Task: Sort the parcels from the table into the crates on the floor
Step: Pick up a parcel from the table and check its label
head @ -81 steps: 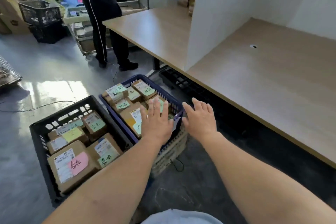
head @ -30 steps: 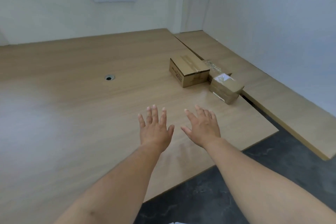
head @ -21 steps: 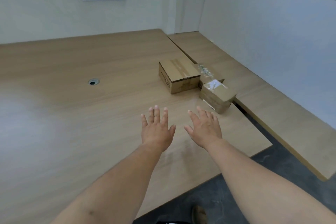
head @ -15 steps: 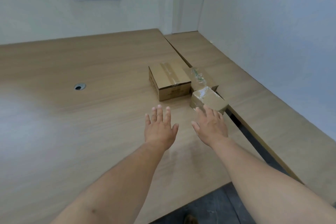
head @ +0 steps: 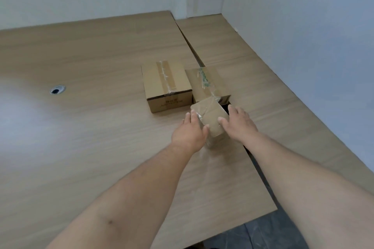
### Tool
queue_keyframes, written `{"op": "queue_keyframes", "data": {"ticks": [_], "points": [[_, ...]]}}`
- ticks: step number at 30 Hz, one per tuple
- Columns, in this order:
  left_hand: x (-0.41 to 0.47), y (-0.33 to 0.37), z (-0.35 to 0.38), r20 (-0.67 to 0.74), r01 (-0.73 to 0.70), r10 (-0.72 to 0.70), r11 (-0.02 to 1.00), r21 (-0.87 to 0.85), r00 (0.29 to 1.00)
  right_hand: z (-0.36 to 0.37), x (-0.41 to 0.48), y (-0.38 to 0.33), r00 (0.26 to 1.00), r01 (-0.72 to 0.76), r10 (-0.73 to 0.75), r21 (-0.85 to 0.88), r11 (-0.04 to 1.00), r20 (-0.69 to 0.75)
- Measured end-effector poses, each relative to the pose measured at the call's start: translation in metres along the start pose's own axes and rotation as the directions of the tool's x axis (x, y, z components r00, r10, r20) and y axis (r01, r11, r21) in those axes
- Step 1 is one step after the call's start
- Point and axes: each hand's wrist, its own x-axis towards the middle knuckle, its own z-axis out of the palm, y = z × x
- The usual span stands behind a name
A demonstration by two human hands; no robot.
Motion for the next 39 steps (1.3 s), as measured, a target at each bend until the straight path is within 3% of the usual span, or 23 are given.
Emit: {"op": "queue_keyframes", "data": {"ticks": [4,8,16,23,31,39], "points": [[0.006,0.002,0.002,0.060,0.103,-0.095,0.983,-0.155,0.994,0.002,0.008,-0.006,0.986,-0.035,-0.003,0.227,0.973,0.166],[0.001,-0.010,-0.005,0.053,0.190,-0.183,0.939,-0.286,0.982,0.003,0.006,-0.022,0.974,-0.011,-0.071,0.352,0.936,0.217],[-0.031,-0.054,-0.043,-0.080,0.255,-0.327,0.847,-0.467,0.941,0.015,-0.002,-0.085,0.933,0.147,-0.250,0.360,0.921,0.258],[-0.085,-0.112,-0.071,-0.218,0.259,-0.475,0.746,-0.613,0.852,0.034,-0.023,-0.159,0.831,0.318,-0.457,0.404,0.858,0.318],[-0.156,-0.181,-0.091,-0.308,0.248,-0.575,0.690,-0.680,0.758,0.073,-0.075,-0.240,0.746,0.414,-0.567,0.425,0.805,0.349],[-0.246,-0.261,-0.111,-0.327,0.317,-0.755,0.568,-0.759,0.569,0.107,-0.159,-0.325,0.650,0.496,-0.667,0.462,0.735,0.364]]}}
